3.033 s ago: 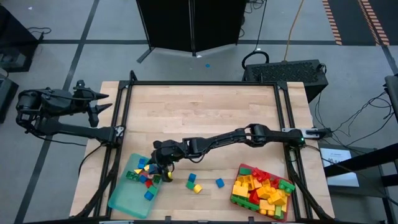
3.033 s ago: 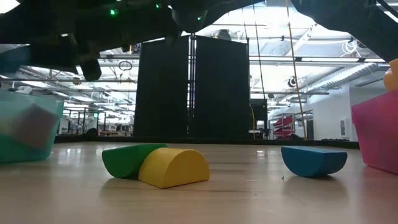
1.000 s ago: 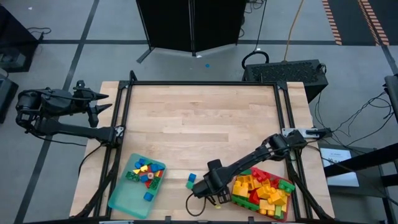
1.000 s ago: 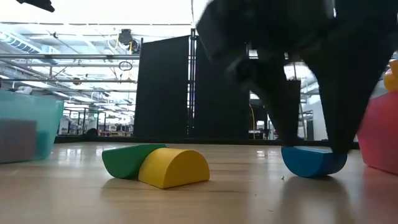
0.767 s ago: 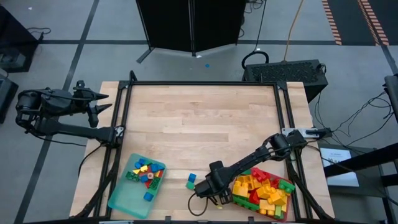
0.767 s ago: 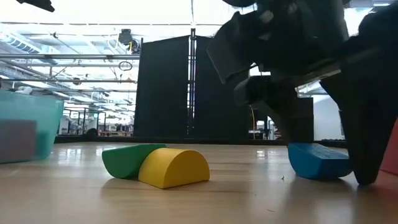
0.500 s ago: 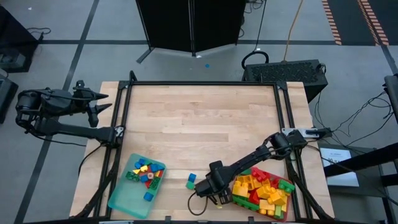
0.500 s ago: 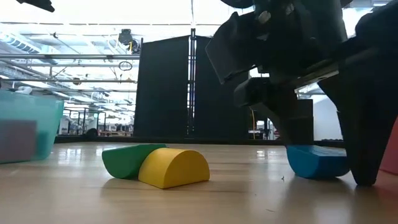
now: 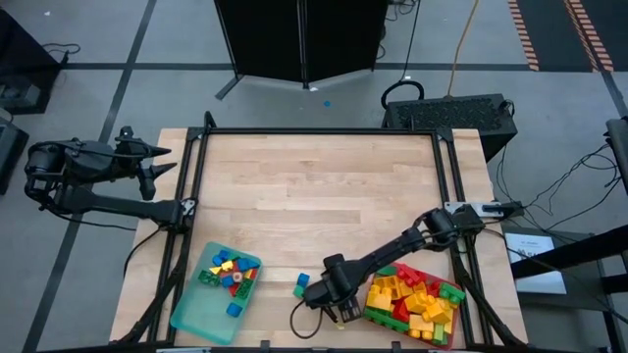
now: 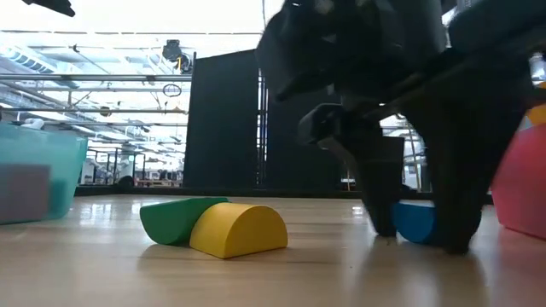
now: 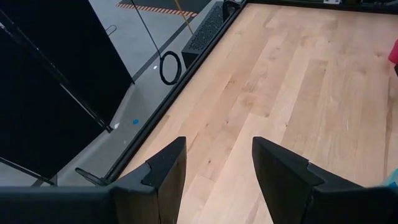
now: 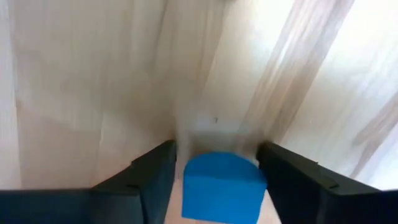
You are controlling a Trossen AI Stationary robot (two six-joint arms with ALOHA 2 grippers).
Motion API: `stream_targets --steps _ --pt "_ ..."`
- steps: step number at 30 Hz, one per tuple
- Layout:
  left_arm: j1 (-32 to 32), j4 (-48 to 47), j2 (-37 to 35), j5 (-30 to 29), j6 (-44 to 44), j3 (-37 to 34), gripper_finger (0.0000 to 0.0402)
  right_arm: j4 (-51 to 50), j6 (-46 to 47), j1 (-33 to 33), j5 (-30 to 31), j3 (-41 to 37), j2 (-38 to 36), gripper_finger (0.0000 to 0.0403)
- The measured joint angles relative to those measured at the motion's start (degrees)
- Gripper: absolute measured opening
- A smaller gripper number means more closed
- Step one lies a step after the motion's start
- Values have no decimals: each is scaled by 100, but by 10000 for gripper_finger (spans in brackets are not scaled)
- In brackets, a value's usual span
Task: Sort blocks by size
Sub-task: Put the blue block into the blue bin
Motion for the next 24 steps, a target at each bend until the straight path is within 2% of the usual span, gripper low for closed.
stream_targets --steps 7,17,21,24 --pt "-2 0 -1 -2 -2 0 187 59 76 -61 -17 12 2 150" --pt "-1 0 0 -2 -4 0 187 23 303 -57 1 21 2 150" --pt "0 -2 0 -2 -2 0 187 -184 292 -89 89 282 45 154" --pt "-1 0 1 -2 -2 0 187 -135 216 -180 397 610 59 153"
